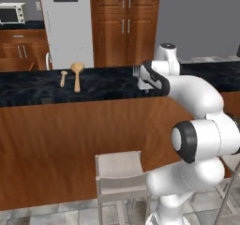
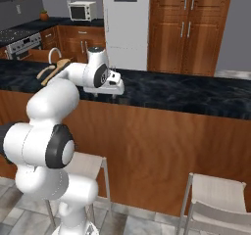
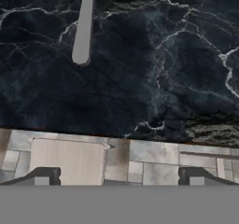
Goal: Pick up the metallic utensils from the counter and place them in the open drawer. Make sure not to pick up any wooden utensils.
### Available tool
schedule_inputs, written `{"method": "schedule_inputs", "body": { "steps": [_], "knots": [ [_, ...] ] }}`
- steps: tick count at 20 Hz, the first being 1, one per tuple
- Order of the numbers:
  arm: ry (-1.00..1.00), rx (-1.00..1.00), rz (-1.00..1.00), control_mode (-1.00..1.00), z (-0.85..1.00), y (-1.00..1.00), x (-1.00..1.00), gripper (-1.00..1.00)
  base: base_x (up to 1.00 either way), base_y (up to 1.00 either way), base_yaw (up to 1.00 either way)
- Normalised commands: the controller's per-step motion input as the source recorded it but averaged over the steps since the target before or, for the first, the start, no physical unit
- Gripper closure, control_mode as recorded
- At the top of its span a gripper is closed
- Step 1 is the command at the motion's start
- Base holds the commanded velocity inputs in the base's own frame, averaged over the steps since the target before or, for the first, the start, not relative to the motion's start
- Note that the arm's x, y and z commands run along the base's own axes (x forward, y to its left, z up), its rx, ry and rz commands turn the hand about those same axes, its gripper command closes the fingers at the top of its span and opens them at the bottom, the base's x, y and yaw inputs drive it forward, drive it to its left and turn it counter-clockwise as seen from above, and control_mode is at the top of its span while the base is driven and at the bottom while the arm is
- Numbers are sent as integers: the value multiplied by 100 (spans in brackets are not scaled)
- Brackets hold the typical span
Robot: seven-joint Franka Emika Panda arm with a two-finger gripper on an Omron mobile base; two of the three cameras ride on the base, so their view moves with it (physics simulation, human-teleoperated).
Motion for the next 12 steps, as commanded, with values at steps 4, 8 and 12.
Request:
{"method": "schedule_inputs", "body": {
  "steps": [4,8,12],
  "knots": [
    [0,0,-4,-100,0,9,32,-100,0,0,0],
    [0,0,-5,-100,0,8,35,-100,0,0,0],
    [0,0,-7,-100,0,11,41,-100,0,0,0]
  ]
}}
